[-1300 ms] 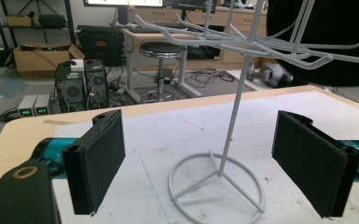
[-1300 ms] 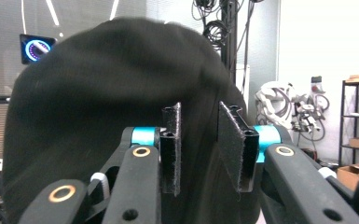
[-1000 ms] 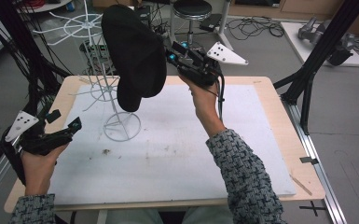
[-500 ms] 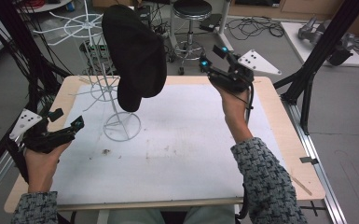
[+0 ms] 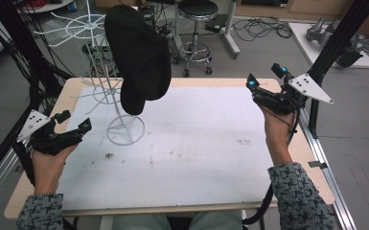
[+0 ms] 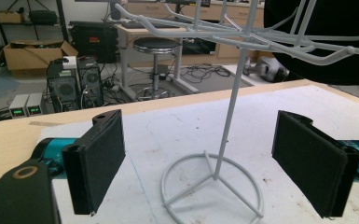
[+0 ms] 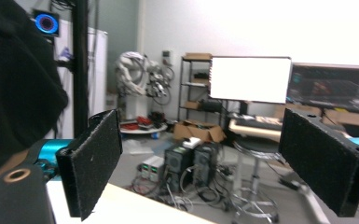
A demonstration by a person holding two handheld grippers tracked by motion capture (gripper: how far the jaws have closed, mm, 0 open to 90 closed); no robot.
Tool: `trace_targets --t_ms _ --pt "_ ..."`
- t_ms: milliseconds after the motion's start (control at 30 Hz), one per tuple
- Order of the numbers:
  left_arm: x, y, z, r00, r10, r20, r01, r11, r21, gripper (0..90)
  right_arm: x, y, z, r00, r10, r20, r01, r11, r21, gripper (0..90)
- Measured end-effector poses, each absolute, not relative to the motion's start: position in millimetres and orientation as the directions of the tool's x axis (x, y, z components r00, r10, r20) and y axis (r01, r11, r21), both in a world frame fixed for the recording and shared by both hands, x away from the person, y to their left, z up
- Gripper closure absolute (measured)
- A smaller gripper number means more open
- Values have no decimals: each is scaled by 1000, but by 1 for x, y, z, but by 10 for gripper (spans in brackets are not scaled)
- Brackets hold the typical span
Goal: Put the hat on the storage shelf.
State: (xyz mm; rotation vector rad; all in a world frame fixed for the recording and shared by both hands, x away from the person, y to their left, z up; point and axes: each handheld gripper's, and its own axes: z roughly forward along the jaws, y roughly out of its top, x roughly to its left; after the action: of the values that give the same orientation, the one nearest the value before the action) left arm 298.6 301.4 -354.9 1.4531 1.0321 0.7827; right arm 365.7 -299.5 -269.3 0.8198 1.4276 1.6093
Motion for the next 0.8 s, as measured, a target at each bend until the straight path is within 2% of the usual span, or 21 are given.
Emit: trace_targets --t_ms 333,433,500,567,800 --pt "299 300 -357 399 914 -76 171 7 985 174 345 -334 -303 -374 927 -25 -113 -19 993 117" --pt "298 300 -359 391 917 -75 175 6 985 174 339 -338 -315 -359 933 -28 -98 -7 995 116" --pt "298 301 -360 388 919 -76 177 6 984 174 337 -340 -321 -357 934 -28 -51 10 999 109" --pt "298 300 -362 386 919 -75 177 6 984 174 332 -340 -329 -349 937 -33 -71 9 997 109" --pt "299 301 -365 376 924 -67 176 -1 984 174 321 -344 -354 -335 942 -25 -23 19 1000 109"
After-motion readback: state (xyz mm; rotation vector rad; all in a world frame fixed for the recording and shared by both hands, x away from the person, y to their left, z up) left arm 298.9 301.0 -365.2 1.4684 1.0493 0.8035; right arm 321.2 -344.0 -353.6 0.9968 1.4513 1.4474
